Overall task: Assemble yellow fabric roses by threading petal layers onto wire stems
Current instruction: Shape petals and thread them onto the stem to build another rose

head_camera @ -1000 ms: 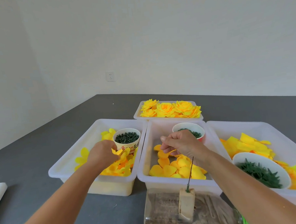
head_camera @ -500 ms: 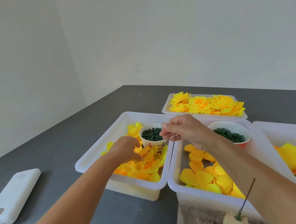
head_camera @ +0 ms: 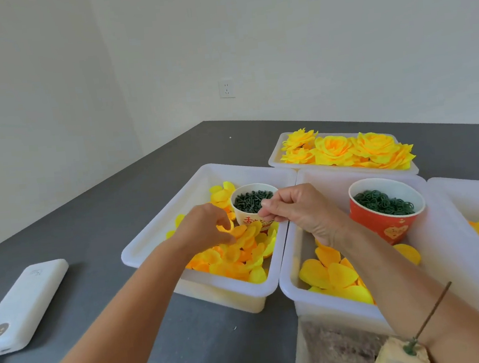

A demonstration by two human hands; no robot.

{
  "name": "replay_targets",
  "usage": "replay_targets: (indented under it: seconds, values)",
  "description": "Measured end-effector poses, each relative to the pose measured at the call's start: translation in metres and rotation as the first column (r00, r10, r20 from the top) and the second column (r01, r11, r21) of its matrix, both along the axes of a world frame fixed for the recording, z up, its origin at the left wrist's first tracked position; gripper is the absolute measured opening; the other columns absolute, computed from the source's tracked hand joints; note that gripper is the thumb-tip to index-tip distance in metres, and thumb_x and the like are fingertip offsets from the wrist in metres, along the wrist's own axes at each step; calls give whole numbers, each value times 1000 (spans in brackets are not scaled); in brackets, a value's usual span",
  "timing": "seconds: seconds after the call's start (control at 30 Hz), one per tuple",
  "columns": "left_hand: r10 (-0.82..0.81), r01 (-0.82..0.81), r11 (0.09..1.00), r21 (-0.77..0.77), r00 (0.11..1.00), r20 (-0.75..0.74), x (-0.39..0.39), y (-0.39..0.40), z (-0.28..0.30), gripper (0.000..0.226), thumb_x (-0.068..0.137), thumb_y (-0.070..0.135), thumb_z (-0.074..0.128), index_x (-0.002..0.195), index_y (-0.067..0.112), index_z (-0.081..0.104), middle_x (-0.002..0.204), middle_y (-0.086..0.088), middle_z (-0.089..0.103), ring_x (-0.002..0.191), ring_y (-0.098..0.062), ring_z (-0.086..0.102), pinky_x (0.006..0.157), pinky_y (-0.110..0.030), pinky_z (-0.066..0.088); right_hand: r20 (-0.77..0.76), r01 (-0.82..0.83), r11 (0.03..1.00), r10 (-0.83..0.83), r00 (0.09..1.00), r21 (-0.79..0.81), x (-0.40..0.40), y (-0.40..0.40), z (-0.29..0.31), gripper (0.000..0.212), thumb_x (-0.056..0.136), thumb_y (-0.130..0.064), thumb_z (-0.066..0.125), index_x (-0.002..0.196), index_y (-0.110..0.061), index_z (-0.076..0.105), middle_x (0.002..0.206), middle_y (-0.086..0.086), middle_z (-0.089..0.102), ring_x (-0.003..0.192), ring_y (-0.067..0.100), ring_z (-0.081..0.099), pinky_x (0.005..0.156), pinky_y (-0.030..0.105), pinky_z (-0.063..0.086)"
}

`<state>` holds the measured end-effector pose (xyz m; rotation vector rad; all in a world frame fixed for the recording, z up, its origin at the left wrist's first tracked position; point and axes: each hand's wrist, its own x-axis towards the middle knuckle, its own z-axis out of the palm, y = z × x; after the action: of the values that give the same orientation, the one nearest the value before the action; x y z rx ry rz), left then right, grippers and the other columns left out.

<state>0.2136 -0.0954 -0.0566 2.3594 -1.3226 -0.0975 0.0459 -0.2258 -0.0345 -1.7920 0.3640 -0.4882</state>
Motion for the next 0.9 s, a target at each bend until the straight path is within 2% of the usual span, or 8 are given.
replay_targets:
  seconds: [0.07,0.2,0.27,0.37,0.53,0.67,0.8,0.9]
  values:
    - [-29,29,999,-26,1000,-11,-3,2,1,25,66,33,83,84,21,71,76,17,49,72,-5,49,57,-15,36,-4,-5,1000,5,1000,-10,0,0,0,20,90,-14,61,89,4,69,84,8,72,77,10,67,72,13,52]
    - [-89,65,979,192,989,121,-10,-5,-2,42,69,39,80,104,22,66,95,8,53,90,-12,49,69,-22,36,-3,-2,1000,2,1000,-3,0,-2,0,20,90,-14,61,89,4,70,86,10,72,79,11,68,72,13,52]
    - [-87,32,959,280,978,187,-11,-9,-3,35,76,29,75,108,18,64,107,1,57,101,-18,51,74,-26,40,-1,-4,1000,4,1000,-12,-1,-2,0,21,90,-14,61,90,5,70,88,12,72,80,12,68,73,14,52]
    - [-77,2,956,295,967,244,-10,-10,-4,14,86,18,62,96,9,67,104,-7,63,95,-23,55,72,-29,42,5,-3,1000,3,1000,-13,-2,-1,-1,21,90,-14,61,90,5,70,88,12,72,81,12,68,73,14,52]
    - [113,-117,992,38,988,104,-6,-4,0,14,89,13,56,88,9,69,84,-3,61,79,-19,53,64,-28,40,7,-9,1000,9,1000,-9,-3,-1,-1,20,89,-15,62,89,2,70,86,9,73,80,11,69,72,13,51]
    - [202,-199,972,-129,979,8,-1,-1,2,15,90,12,56,90,5,69,89,-6,64,80,-18,52,70,-29,42,13,-7,1000,7,1000,-10,-3,-1,-2,20,89,-15,62,90,3,70,84,7,73,79,9,69,71,13,51]
    - [269,-279,908,-311,960,-75,-3,-1,7,14,90,13,59,87,2,68,81,-5,61,76,-21,54,68,-28,42,9,-9,1000,9,1000,-7,-3,-2,-2,20,89,-15,62,90,3,70,85,7,73,79,9,69,70,13,51]
    - [222,-355,811,-466,922,-316,-4,2,14,12,88,12,62,79,4,67,72,-7,62,70,-24,58,65,-32,51,8,3,1000,-3,1000,-26,-3,-1,-2,19,88,-16,63,91,2,70,86,9,73,81,11,68,72,15,51]
